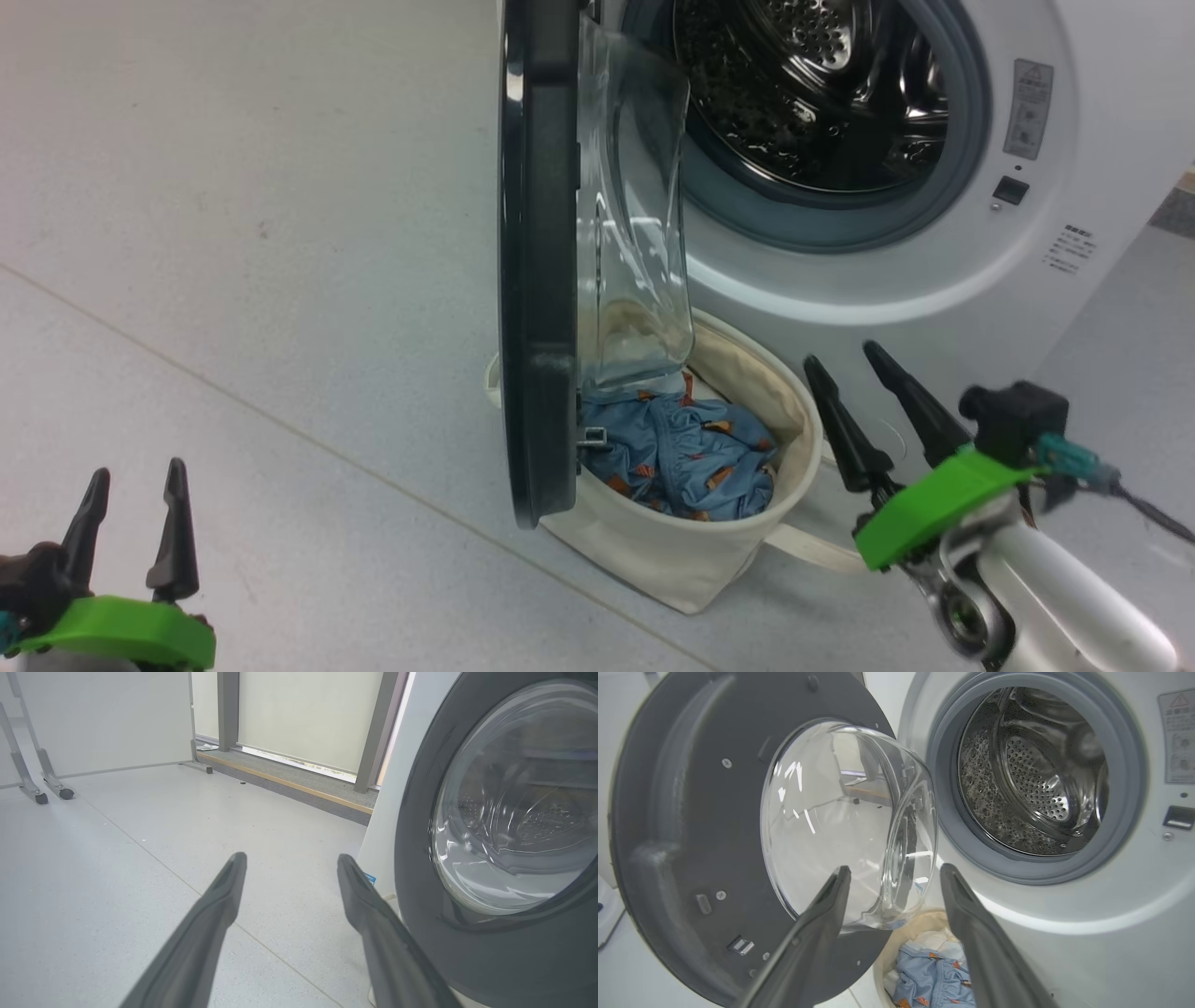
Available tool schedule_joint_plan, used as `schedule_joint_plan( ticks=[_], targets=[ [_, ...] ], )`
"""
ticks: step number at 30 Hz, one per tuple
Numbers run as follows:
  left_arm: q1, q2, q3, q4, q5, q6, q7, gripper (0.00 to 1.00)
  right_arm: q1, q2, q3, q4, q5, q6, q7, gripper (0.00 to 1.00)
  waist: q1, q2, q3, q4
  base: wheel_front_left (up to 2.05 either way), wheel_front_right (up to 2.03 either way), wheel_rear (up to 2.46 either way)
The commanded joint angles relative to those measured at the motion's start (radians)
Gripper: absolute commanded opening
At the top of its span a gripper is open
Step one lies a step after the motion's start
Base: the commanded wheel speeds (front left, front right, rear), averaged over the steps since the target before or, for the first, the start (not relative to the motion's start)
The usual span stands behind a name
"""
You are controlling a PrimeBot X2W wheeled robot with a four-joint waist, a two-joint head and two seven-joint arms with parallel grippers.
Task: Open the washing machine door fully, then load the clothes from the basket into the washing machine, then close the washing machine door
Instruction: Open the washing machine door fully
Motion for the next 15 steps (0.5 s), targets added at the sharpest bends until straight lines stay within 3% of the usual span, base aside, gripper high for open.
schedule_joint_plan(
  ticks=[1, 8, 15],
  targets=[
    [-0.030, 0.038, 0.030, -0.026, 0.006, -0.001, -0.006, 1.00, 0.028, 0.007, -0.029, -0.008, -0.065, 0.001, -0.015, 1.00, 0.0000, -0.0001, -0.009, -0.004, 0.00, 0.00, 0.00],
    [-0.031, 0.044, 0.026, -0.023, 0.004, -0.002, -0.006, 1.00, 0.188, 0.152, -0.297, -0.086, -0.312, 0.001, -0.017, 1.00, 0.0000, -0.0001, -0.021, -0.015, 0.00, 0.00, 0.00],
    [-0.037, 0.046, 0.014, -0.015, 0.003, -0.002, -0.006, 1.00, 0.254, 0.199, -0.365, -0.094, -0.374, 0.001, -0.017, 1.00, 0.0000, -0.0001, -0.020, -0.023, 0.00, 0.00, 0.00]
  ],
)
